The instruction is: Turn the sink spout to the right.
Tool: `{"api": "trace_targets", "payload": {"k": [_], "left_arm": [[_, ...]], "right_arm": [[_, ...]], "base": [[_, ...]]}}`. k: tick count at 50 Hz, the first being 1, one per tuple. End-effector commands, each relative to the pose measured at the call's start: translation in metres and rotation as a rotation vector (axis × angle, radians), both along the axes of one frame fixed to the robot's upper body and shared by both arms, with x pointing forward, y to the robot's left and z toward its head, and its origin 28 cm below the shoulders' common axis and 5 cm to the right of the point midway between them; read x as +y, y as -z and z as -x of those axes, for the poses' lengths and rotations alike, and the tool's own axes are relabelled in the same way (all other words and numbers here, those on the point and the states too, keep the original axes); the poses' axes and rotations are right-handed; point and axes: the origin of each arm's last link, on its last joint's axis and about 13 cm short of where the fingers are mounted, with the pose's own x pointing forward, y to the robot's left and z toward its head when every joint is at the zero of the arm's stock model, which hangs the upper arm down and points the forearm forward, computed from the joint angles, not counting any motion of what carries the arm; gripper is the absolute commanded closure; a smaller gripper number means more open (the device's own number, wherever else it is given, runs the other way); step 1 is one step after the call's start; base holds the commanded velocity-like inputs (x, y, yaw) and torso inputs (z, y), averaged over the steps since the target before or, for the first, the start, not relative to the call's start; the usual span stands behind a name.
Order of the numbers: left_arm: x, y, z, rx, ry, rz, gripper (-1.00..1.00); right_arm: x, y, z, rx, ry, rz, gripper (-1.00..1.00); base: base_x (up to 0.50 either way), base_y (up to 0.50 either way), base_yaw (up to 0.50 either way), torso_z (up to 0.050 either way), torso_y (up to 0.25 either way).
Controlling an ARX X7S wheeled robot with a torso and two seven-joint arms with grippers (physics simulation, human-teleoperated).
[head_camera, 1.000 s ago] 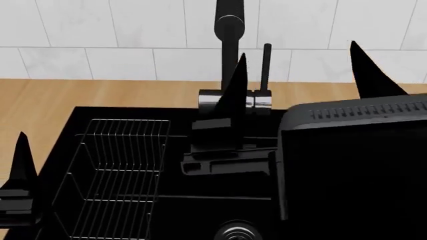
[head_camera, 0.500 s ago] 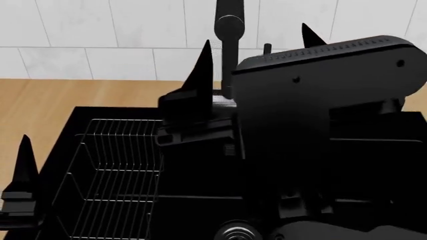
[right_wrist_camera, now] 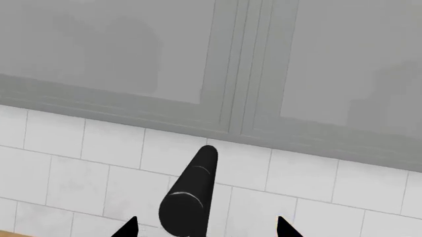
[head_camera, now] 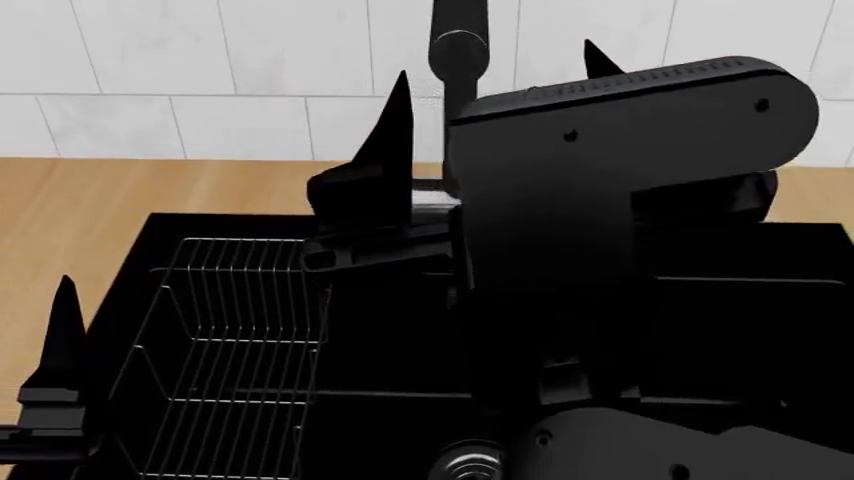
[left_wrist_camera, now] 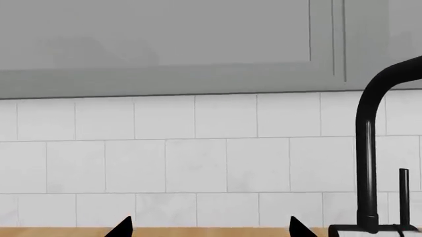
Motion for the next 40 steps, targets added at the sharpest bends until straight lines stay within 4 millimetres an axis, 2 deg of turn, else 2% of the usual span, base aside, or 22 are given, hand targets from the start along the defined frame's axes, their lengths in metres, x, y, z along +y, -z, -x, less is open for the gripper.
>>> {"api": "trace_targets", "payload": {"k": [1, 16, 40], "left_arm": [[-0.002, 0.002, -0.001, 0.011, 0.021, -0.013, -1.00], [-0.002, 0.004, -0.001, 0.018, 0.018, -0.023, -1.00], [-0.003, 0.004, -0.003, 0.021, 0.020, -0.030, -1.00]], "right_arm": [[0.002, 0.001, -0.012, -0.009, 0.003, -0.023, -1.00], [0.007, 0.014, -0.033, 0.015, -0.001, -0.052, -1.00], [0.016, 0.005, -0.046, -0.010, -0.056, -0.045, -1.00]], "base": [[0.00, 0.00, 0.00, 0.000, 0.000], [0.00, 0.00, 0.00, 0.000, 0.000], [0.00, 0.00, 0.00, 0.000, 0.000]]}}
